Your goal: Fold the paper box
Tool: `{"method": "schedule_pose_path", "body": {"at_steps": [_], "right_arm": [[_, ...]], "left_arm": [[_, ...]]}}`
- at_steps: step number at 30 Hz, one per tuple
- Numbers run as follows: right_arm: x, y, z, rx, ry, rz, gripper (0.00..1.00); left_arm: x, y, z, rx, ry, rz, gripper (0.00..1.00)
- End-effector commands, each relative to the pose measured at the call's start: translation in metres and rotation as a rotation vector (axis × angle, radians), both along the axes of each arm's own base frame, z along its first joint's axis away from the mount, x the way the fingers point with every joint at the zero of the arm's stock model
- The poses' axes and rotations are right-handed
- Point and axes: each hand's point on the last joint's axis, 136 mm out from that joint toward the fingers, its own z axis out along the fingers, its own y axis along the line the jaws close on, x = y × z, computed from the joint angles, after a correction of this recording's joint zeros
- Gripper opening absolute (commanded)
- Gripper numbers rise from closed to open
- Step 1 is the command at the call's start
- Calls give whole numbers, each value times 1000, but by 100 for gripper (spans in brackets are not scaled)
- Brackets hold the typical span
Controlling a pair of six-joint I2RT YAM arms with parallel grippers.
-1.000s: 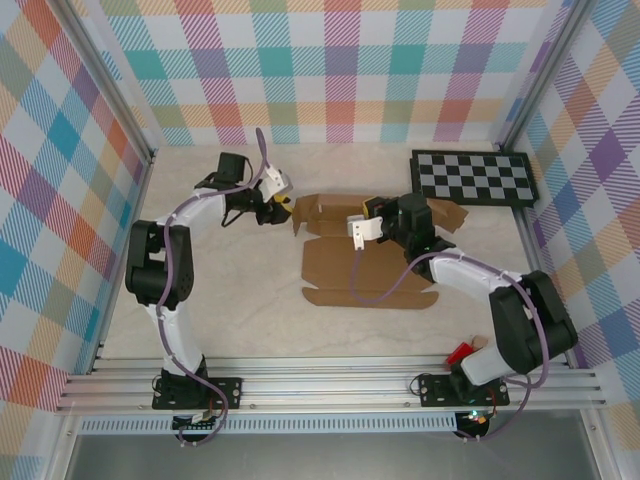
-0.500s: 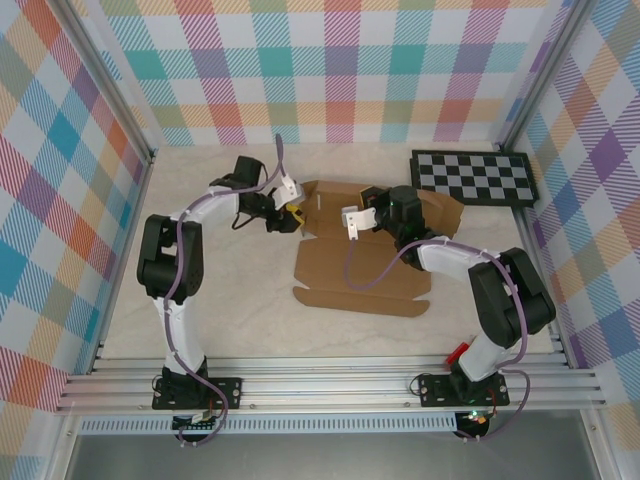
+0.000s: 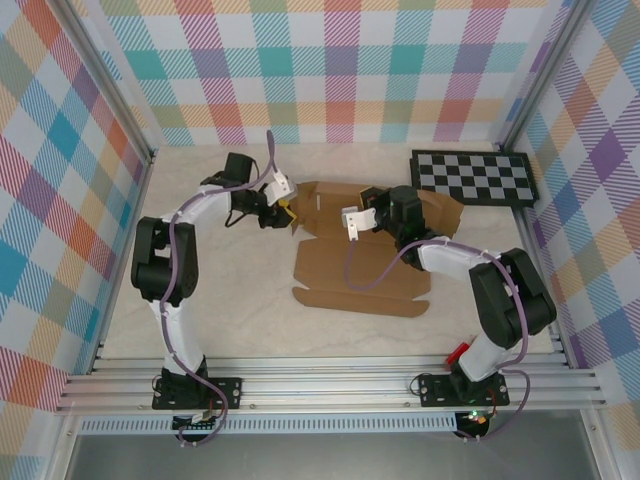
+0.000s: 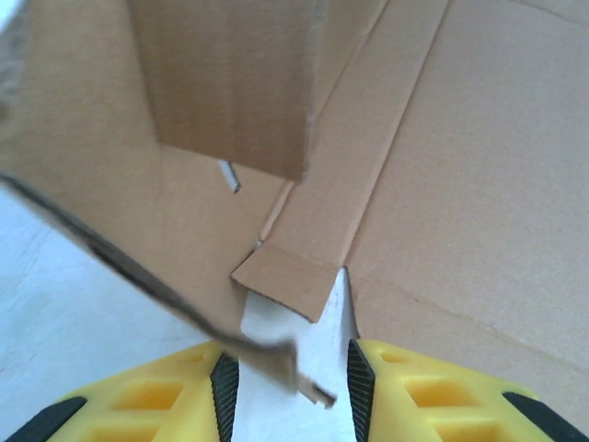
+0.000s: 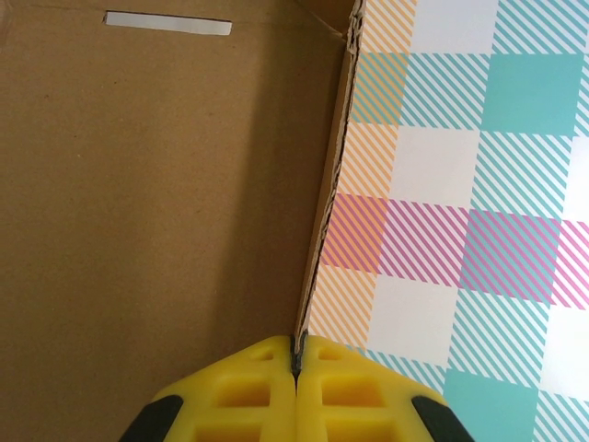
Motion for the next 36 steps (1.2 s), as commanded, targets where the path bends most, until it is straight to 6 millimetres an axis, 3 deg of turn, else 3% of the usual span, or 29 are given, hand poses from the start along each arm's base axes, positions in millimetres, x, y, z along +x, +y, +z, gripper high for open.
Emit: {"method": "schedule_pose_path", "body": {"at_steps": [1,4,7,10,24,36], "right_arm": [[-20,1,-27,-34,109,45,0],[-21,0,-27,-31,114,42,0],[-20,1,-27,-32,114,47,0],[-20,1,-26,-33,113,48,0],[-24,1,-30,-31,126,54,0],[-26,0,-35,-72,114,69,0]], "left_arm": [[1,28,37,-83,-38,26,41],[-8,49,57,-173,-71,4,41],[4,71,55,-181,-91,80,42],[22,77,52,-163,-88,131,43],[40,8,15,-64,-9,-6,44],[14,-27,-2,-62,40,-123,43]]}}
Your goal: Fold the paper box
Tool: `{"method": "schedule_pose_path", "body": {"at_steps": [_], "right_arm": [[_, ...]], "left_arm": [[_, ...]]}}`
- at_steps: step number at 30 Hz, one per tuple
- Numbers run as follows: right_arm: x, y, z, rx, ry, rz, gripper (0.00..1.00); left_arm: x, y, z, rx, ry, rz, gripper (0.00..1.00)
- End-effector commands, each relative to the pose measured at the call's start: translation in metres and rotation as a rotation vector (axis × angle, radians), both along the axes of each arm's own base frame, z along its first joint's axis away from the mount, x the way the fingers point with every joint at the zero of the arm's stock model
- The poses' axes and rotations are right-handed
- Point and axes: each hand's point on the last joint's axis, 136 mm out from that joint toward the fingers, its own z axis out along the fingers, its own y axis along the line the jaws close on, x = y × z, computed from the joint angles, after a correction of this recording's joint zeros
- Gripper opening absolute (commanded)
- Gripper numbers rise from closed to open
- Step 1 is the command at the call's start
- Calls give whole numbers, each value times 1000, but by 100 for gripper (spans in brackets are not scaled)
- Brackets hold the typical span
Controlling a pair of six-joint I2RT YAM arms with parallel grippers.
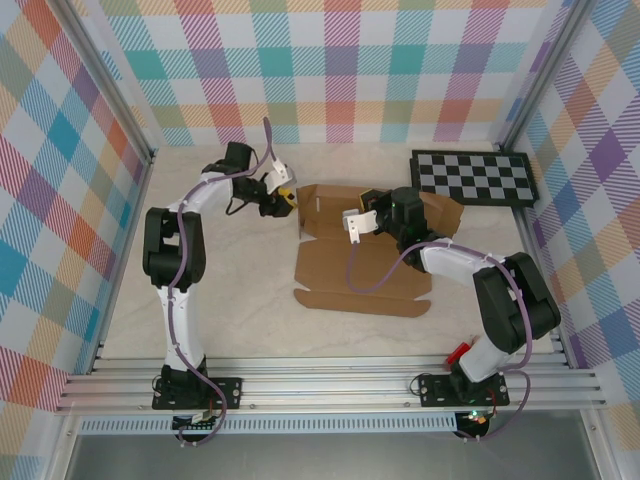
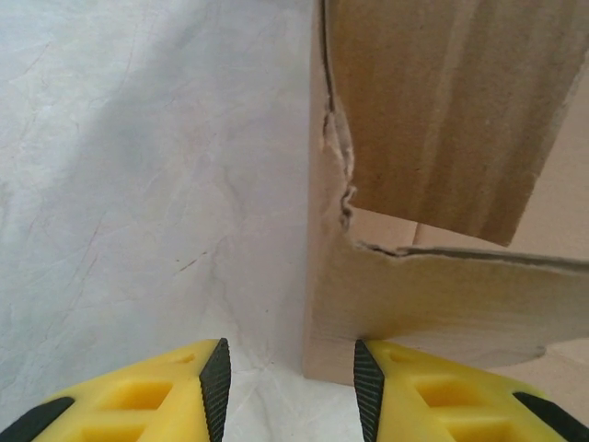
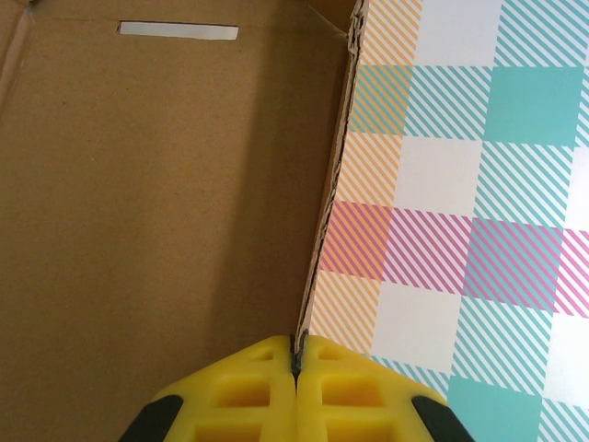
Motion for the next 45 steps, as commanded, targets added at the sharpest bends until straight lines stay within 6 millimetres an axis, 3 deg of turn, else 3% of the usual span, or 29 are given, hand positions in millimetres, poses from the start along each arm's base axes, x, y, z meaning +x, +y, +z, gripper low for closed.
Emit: {"method": "schedule_pose_path", "body": {"at_steps": [1,11,17,23,26,29,38,42,45], "right_arm": [[-18,0,-36,-73,98,51,0],[-23,6,-49,-118,98,66,0],[-25,11,-54,-132,102,63,0],[-30,15,-60,-125,115,50,0],[-31,15,-59,-110,122,39,0],[-34,17,-56,-94,124,38,0],[-37,18,-53,-73,133,31,0],[-38,18,-54,-69,140,24,0],[-39,19,-53,-59,143,12,0]], "left_arm": [[-16,-17,-2,-19,20,-74,43],[-37,-43,9,-45,12,-139,40],[-39,-50,10,-72,-6,-68,39],[-18,-58,5,-83,-75,129,41],[7,-50,2,-80,-101,310,41],[17,-47,4,-106,-126,408,41],[19,-57,22,-219,-142,606,43],[25,-52,29,-234,-150,751,41],[29,-45,29,-248,-134,863,32]]}}
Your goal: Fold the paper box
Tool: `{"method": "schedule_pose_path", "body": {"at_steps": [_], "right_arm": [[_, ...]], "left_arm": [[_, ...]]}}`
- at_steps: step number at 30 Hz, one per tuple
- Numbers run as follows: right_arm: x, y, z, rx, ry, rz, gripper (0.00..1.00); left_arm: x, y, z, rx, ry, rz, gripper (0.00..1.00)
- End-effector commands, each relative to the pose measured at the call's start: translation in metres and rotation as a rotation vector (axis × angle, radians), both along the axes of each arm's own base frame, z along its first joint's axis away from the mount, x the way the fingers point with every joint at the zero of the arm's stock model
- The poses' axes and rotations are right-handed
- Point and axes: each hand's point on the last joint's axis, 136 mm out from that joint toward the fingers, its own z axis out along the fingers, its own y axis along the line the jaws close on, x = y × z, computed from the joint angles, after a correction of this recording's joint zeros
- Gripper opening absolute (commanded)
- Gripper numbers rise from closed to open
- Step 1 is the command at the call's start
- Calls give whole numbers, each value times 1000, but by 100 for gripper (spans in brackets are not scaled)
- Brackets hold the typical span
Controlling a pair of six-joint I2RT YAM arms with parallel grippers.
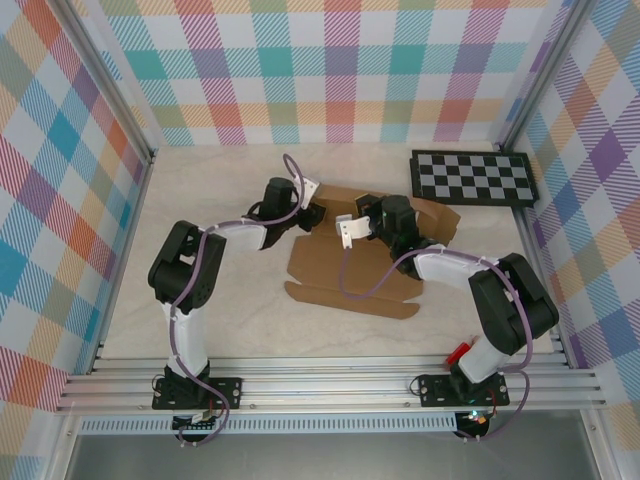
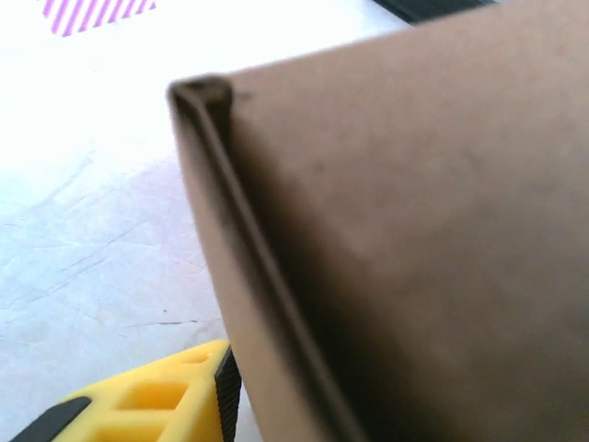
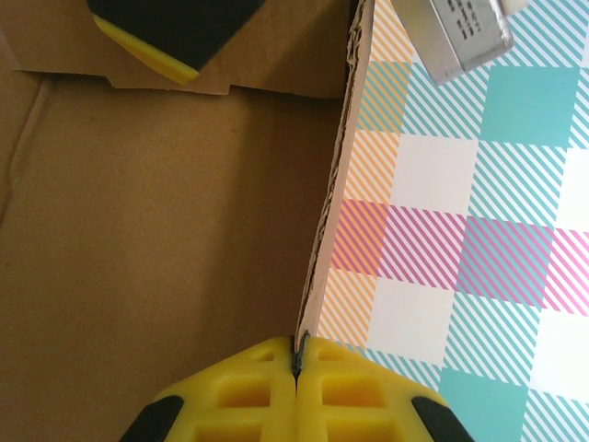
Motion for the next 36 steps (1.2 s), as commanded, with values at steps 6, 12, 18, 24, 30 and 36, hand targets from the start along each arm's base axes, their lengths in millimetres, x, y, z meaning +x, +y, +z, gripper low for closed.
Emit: {"method": "schedule_pose_path", "body": {"at_steps": [6,12,18,24,30,36], "right_arm": [[-34,6,-46,-48,177,17,0],[-34,0,-45,-28,195,-52,0],[-34,-2,-46,-13,207,-78,0],[-31,-3,-48,-15,203,-93,0],[-33,-3,-58,-57,188,-81,0],[-34,0,-62,-71,187,-72,0]], "left_arm": [[26,30,36,-28,-72,353,0],[28,42,28,51,-30,435,0],[19,42,25,79,-18,401,7],[1,20,26,6,-13,209,37],[-25,26,37,-39,0,122,46],[-42,33,59,-51,-39,109,52]]}}
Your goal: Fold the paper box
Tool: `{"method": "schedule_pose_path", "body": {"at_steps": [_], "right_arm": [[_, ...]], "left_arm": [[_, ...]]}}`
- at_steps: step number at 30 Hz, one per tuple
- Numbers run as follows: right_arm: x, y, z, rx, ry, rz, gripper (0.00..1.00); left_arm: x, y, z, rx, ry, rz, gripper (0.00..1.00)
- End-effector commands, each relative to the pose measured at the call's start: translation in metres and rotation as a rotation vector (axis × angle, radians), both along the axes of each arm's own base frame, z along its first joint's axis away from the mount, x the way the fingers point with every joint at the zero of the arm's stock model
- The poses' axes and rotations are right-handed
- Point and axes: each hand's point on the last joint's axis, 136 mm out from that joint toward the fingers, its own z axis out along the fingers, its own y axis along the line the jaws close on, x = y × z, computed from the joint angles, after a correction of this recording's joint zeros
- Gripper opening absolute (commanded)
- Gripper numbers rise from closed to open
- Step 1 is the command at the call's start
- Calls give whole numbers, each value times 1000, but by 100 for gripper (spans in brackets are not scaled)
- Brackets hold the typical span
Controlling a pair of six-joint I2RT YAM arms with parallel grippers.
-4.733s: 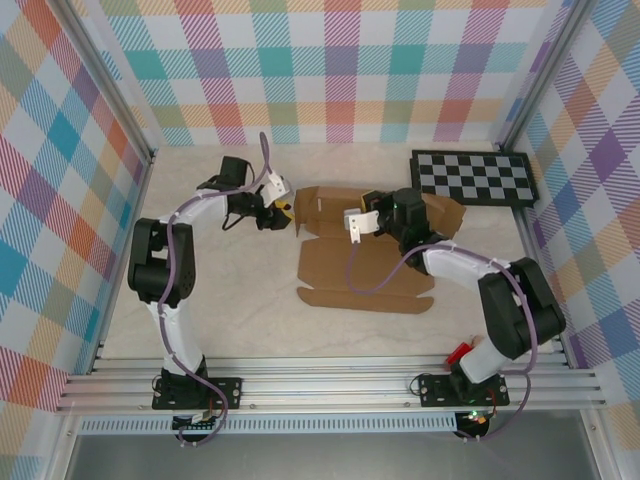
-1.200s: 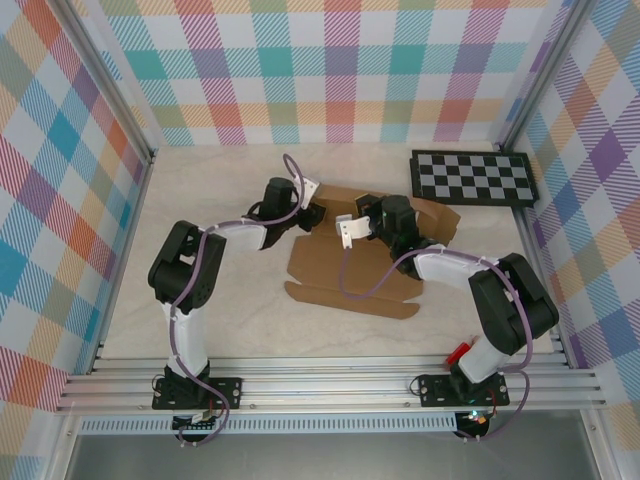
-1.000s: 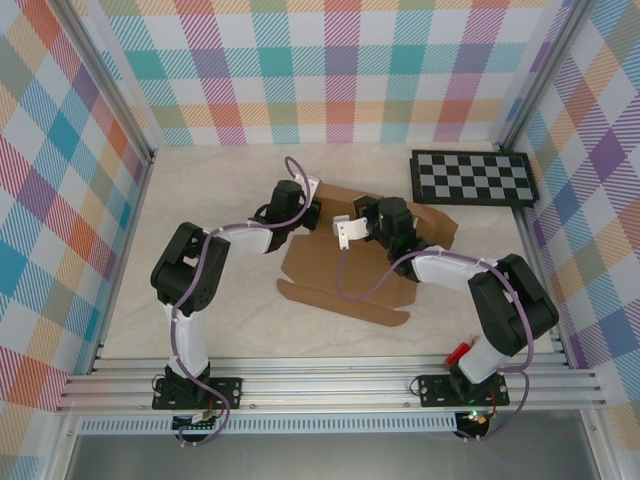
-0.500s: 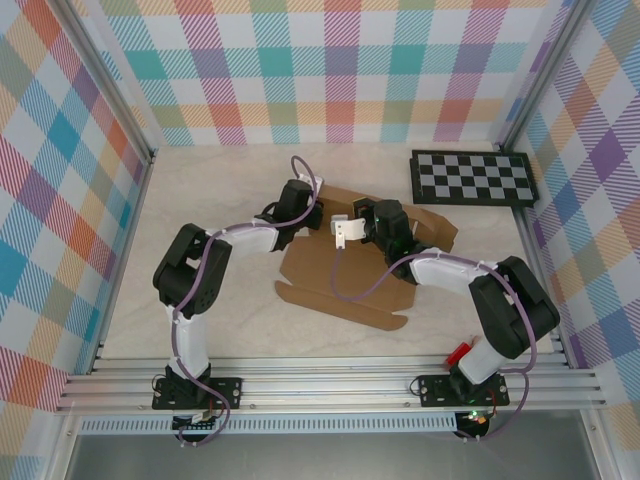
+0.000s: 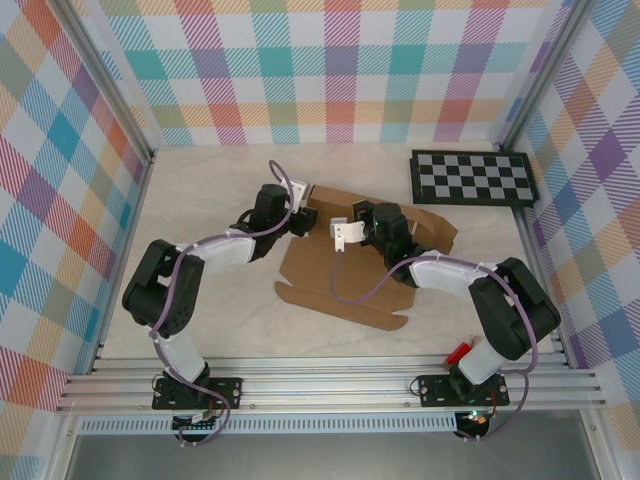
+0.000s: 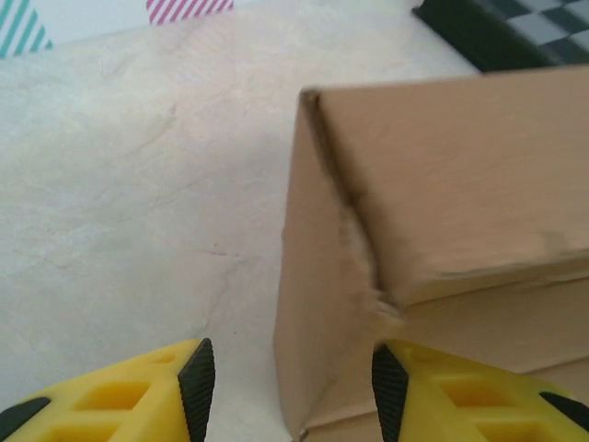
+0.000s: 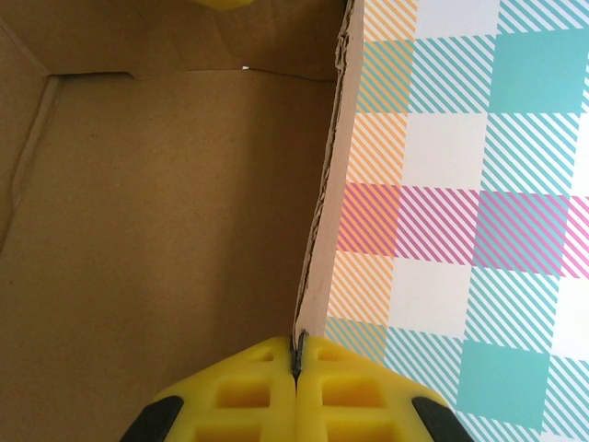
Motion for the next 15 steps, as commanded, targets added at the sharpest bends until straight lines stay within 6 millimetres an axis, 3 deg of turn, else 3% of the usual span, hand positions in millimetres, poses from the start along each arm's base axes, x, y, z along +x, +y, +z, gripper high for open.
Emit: {"method": "schedule_pose_path", "body": {"at_steps": [1,4,15], "right_arm": [[-20,-5,-60,-123,156,21,0],[-19,-4,-60,-116,156,18,0],[-20,6,-47,-67,179,12,0]], "left_arm": [[-3,1,26,-30,-67,-20,52],[3,-6,31,-11,-98,-15,49],[23,-21,12,36,-230,-4,47]]}}
